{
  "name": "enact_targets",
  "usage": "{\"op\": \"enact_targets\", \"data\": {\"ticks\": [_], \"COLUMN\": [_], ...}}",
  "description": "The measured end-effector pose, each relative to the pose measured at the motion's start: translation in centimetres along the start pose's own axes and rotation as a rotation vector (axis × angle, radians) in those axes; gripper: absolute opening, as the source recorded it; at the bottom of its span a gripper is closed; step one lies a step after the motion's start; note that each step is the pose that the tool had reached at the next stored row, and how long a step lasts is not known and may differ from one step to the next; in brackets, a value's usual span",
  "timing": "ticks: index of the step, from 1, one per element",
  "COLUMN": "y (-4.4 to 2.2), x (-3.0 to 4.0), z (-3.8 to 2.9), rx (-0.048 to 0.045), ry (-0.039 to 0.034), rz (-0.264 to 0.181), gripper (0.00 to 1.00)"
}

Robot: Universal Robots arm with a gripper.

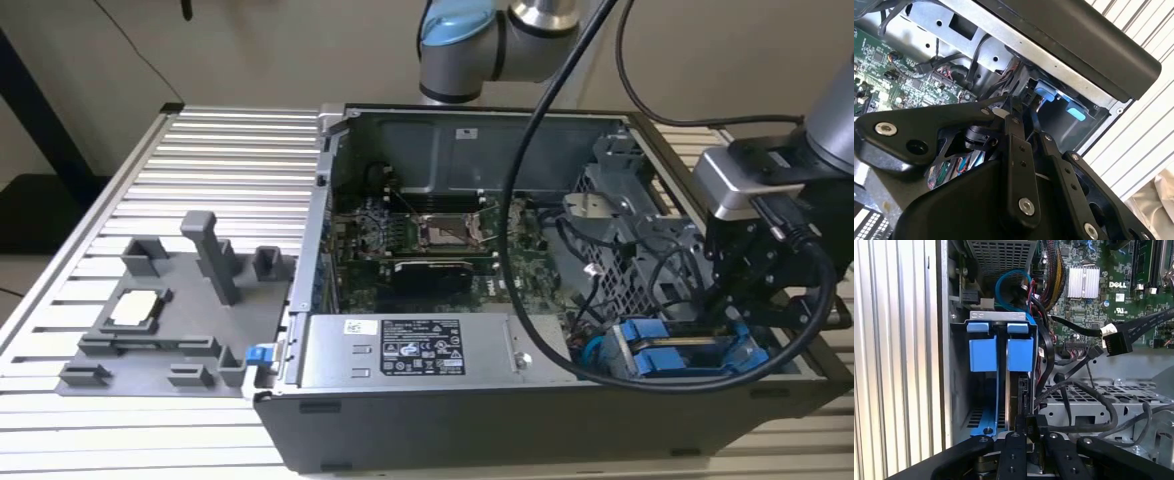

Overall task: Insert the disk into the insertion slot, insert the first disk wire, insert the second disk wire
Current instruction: 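Insert the first disk wire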

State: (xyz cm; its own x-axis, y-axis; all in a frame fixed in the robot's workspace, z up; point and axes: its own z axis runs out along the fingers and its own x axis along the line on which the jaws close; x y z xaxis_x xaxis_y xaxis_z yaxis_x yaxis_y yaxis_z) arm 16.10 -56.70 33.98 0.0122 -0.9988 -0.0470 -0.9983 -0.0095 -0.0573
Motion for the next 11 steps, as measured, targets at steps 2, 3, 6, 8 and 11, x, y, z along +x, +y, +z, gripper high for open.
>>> {"op": "enact_targets", "data": {"ticks": [2,3,6,8,11], "y": [-0.01,-0.01,-0.01,-0.01,-0.01], "x": [0.0,0.0,0.01,0.01,0.02], "z": [0.05,0.09,0.15,0.2,0.28], "rx": [0.0,0.0,0.0002,0.0003,0.0004], "ry": [-0.0001,-0.0001,0.001,0.0011,0.0011], "rz": [0.0,0.001,0.004,0.006,0.009], "gripper": [0.2,0.2,0.2,0.2,0.2]}}
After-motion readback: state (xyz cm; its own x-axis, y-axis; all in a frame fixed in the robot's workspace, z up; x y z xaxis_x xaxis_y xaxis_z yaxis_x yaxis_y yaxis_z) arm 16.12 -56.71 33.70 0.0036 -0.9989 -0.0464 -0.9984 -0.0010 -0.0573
